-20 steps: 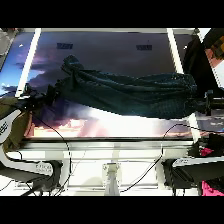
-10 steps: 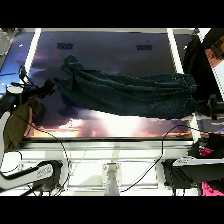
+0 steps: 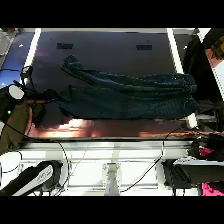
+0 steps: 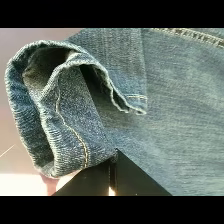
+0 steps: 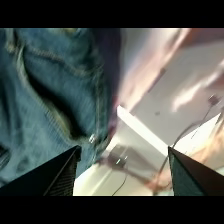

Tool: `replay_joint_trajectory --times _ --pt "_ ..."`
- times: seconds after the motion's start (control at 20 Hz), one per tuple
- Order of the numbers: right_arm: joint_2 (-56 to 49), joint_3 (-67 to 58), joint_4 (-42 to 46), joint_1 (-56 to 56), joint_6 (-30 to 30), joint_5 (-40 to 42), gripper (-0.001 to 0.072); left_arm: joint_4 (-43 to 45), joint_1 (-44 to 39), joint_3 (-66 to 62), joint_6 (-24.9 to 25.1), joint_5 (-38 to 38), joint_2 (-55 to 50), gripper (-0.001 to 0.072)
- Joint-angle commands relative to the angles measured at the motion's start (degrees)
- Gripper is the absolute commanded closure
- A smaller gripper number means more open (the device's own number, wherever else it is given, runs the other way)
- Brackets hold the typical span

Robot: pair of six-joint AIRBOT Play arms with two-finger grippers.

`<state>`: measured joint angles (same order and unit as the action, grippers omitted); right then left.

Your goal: Fold the clothes and pants, and hang the long-sleeved shirts on hangers.

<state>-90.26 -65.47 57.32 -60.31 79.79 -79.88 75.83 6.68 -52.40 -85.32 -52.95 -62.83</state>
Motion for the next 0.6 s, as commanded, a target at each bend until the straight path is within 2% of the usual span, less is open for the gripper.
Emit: replay_joint_trajectory --times 0.0,0.35,0.55 --pt "-0.37 0.37 0.50 4.02 0.59 6.12 0.0090 2.12 -0.26 -0.04 -0.87 -1.99 0.44 0.0702" --pt "-5.79 0.37 -0.09 9.27 2.34 8.31 0.0091 2.14 -0.26 -0.04 -0.87 -2.43 0.44 0.0701" --pt "-6.93 0.37 -0.87 10.75 2.64 12.50 0.0100 2.12 -0.26 -0.04 -0.87 -2.38 0.44 0.0702"
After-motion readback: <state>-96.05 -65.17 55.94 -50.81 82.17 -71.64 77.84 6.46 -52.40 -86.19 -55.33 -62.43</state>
